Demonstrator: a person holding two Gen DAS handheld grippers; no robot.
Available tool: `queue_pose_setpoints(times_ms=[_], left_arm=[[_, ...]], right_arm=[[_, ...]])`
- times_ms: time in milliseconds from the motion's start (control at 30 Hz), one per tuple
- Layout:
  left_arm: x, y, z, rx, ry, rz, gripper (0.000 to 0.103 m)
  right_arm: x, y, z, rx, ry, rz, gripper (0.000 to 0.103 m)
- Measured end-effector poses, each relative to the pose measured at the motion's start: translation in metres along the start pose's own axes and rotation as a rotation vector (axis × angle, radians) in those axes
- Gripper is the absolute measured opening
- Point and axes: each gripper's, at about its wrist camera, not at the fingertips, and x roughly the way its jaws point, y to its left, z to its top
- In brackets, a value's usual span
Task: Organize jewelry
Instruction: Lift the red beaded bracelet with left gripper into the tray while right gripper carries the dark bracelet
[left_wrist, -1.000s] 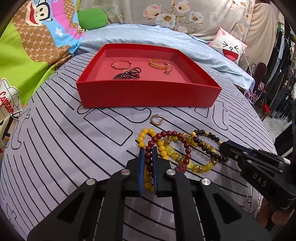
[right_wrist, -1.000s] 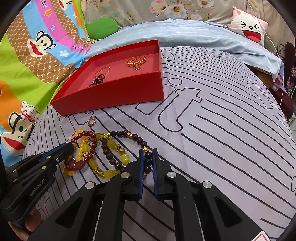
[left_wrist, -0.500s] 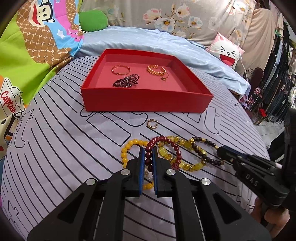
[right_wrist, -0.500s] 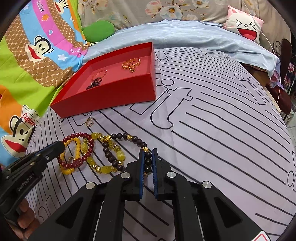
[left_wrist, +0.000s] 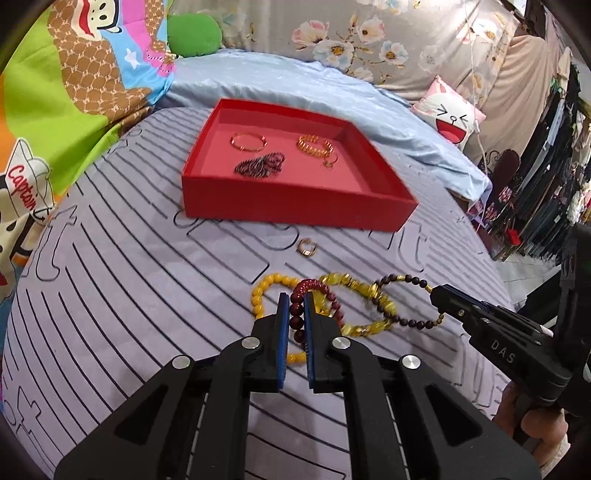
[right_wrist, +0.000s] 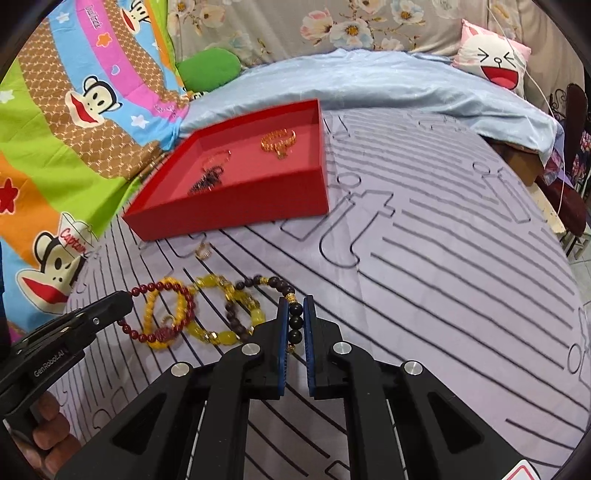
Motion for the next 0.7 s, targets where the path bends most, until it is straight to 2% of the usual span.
queue_pose_setpoints(times_ms=[400,700], left_arm=[[-0.018,-0.021,0.039,0.072,-0.055,-0.025,0.007],[-0.017,-0.030,0.094,0.111,-0.126,-0.021,0.007]], right_arm=[[-0.019,0.012,0.033,-0.061,-0.067,0.017,0.007],[-0.018,0.023,0.086,-0.101,-0.125,0.052,0.007]])
